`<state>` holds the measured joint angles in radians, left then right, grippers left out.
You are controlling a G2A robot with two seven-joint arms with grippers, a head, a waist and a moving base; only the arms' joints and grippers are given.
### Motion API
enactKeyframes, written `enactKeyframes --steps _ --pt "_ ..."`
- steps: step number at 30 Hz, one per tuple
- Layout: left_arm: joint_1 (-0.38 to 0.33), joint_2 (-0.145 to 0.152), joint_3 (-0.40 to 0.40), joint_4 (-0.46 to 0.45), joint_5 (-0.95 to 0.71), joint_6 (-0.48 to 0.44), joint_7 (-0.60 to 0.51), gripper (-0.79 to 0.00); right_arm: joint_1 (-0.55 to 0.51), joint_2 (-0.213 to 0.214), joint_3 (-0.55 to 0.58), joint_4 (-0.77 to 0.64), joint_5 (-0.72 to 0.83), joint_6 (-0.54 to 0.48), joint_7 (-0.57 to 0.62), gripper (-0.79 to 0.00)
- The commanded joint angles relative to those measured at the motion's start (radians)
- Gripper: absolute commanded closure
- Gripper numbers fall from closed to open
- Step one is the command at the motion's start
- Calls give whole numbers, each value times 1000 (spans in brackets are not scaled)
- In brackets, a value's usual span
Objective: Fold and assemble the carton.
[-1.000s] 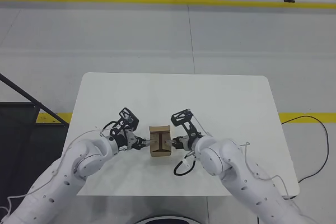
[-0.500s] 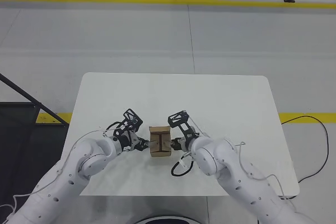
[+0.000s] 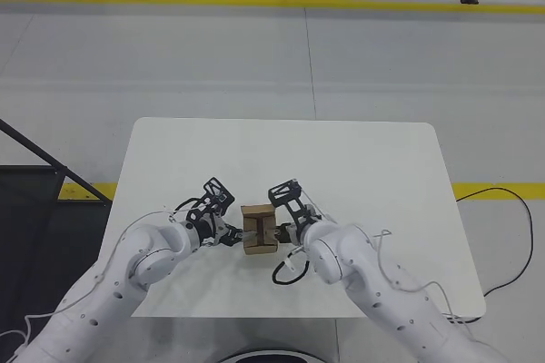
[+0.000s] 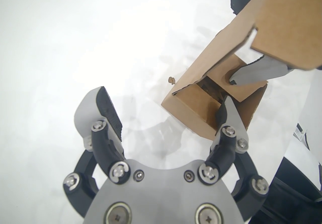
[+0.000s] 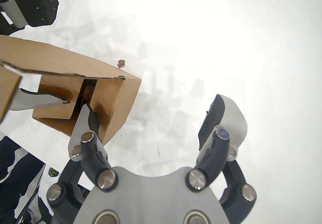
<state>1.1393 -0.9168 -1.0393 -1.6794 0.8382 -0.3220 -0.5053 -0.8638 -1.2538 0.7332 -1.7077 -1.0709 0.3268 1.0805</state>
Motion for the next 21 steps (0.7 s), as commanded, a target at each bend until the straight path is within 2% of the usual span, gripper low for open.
enactKeyframes --steps 1,21 --pt "2 -2 -1 -2 2 -1 -2 -785 3 -4 -3 3 -17 7 13 -785" --pt "-4 -20 -4 -6 5 -21 -21 -785 -8 -39 10 4 -81 17 62 -785"
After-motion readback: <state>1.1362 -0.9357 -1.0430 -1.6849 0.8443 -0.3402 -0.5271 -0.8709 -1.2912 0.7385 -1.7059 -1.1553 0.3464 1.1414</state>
